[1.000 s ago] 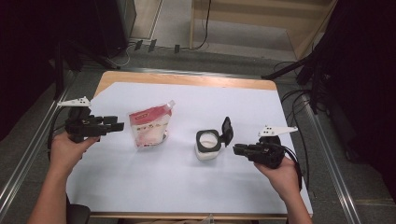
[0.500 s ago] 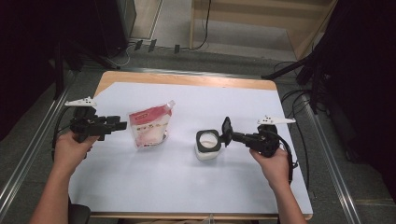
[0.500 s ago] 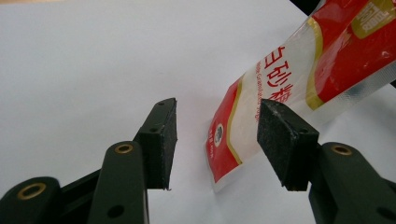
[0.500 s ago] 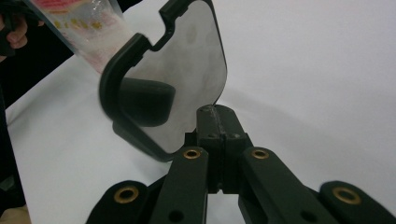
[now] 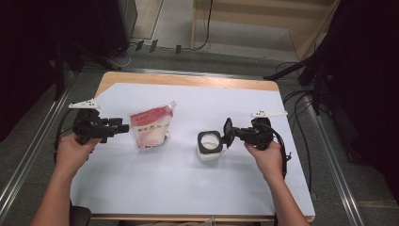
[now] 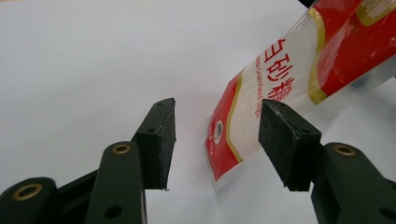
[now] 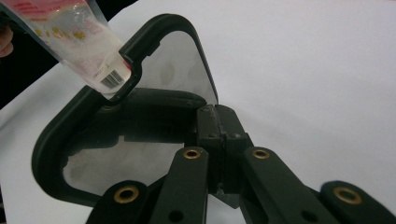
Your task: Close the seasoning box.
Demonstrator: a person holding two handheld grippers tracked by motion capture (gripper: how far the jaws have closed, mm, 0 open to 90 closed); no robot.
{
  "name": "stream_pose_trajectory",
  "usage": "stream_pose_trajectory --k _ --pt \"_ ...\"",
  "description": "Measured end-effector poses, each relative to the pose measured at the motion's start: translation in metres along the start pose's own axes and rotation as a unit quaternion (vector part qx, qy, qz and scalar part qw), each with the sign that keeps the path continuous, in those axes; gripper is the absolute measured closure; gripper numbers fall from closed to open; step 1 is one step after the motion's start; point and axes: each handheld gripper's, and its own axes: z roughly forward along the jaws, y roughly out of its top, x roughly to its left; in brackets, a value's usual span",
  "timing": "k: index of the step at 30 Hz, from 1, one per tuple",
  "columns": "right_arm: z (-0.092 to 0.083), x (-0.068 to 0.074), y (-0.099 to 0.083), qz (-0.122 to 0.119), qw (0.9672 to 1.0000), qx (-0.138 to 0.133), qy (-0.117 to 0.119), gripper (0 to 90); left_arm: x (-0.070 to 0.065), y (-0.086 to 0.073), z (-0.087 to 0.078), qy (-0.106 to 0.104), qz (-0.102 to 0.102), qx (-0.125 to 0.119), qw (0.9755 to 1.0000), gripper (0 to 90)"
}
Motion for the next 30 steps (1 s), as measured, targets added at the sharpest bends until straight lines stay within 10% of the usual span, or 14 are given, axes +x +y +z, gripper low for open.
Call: stream_pose_trajectory --k 30 --pt "-0.006 0.024 0.006 -0.021 0.9997 -0.009 0.007 90.0 0.005 0.0 -0.003 -0.009 -0.016 -0.002 0.9998 45.2"
